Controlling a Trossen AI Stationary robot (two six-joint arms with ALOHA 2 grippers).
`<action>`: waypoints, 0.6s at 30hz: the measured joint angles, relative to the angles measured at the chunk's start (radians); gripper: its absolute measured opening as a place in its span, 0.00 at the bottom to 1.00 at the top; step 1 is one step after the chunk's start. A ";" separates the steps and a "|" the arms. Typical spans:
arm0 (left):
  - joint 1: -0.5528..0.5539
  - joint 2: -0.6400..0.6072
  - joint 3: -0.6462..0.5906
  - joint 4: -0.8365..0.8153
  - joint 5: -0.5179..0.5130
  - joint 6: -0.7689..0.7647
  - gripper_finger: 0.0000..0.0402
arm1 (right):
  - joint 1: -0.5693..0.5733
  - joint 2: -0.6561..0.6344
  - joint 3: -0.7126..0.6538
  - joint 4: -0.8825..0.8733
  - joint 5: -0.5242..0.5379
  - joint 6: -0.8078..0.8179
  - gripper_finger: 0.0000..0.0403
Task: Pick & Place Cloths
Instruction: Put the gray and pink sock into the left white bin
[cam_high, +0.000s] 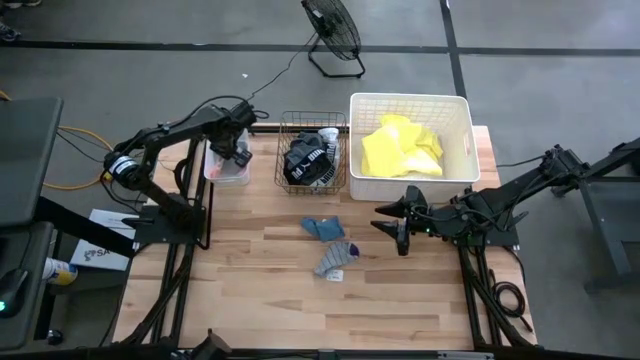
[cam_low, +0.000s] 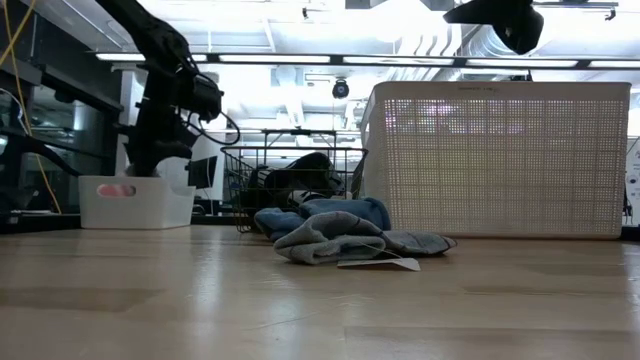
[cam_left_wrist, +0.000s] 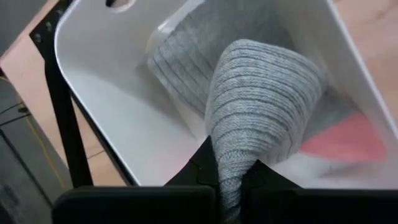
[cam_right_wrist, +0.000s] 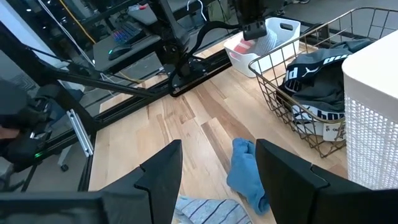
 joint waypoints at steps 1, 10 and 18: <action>0.001 0.000 0.000 0.009 0.006 0.000 0.00 | 0.000 0.000 0.000 0.000 0.000 0.000 0.49; -0.001 0.000 0.000 0.018 0.018 0.000 0.16 | 0.000 0.000 0.000 0.000 0.000 0.000 0.49; -0.001 -0.040 0.000 0.009 0.047 0.035 0.41 | 0.000 0.000 0.000 0.000 0.000 0.000 0.49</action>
